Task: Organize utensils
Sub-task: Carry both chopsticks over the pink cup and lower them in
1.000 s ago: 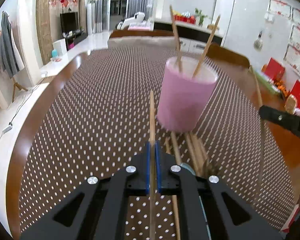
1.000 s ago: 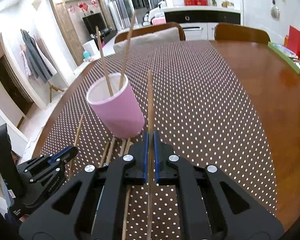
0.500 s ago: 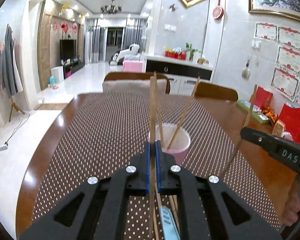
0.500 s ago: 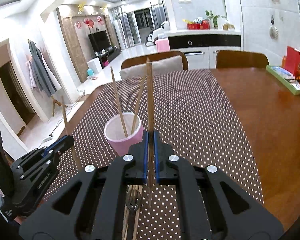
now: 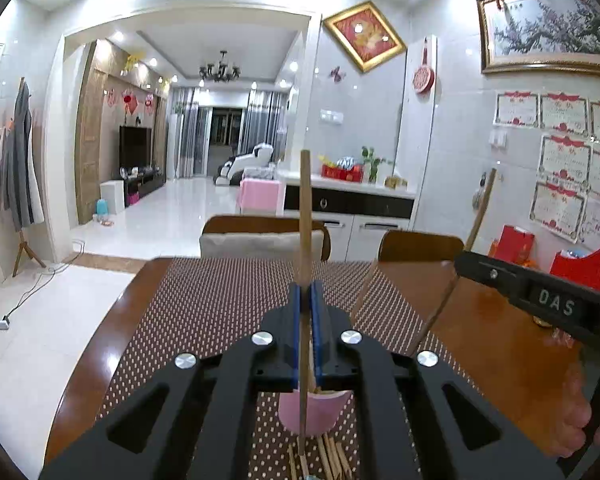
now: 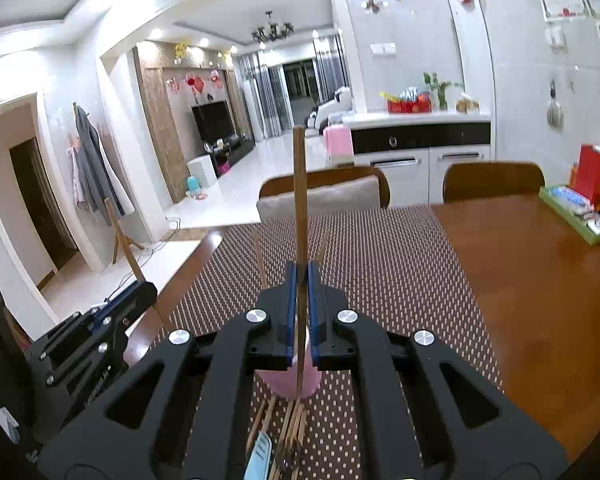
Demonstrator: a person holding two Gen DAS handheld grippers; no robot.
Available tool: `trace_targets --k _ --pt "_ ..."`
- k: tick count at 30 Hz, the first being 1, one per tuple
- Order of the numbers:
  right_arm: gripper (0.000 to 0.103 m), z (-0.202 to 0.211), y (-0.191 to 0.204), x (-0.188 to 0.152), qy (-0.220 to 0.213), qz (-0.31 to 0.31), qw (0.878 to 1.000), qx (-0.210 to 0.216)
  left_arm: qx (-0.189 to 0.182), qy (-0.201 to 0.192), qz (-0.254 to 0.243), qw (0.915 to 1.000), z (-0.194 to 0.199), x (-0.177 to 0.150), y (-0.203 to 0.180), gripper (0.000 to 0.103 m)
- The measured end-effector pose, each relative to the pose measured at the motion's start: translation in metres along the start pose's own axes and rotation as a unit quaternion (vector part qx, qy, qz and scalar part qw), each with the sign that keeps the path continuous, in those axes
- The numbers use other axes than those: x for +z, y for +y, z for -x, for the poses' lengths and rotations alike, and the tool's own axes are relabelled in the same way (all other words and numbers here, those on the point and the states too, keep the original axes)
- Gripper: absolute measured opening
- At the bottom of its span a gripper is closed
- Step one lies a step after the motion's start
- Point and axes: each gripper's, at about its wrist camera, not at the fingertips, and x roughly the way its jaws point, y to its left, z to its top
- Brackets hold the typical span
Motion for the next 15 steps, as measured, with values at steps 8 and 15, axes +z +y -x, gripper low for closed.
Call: trace_targets --k 8,15 --pt "0.006 -0.004 0.006 0.023 -0.027 0.007 1.000 0.006 -0.005 -0.041 0.007 0.9991 -0.003 0.028 -0.003 0.005" --pt "0.006 -0.028 0.003 0.029 -0.018 0.005 1.000 0.007 -0.008 -0.054 0.011 0.9984 -0.022 0.042 -0.006 0.005"
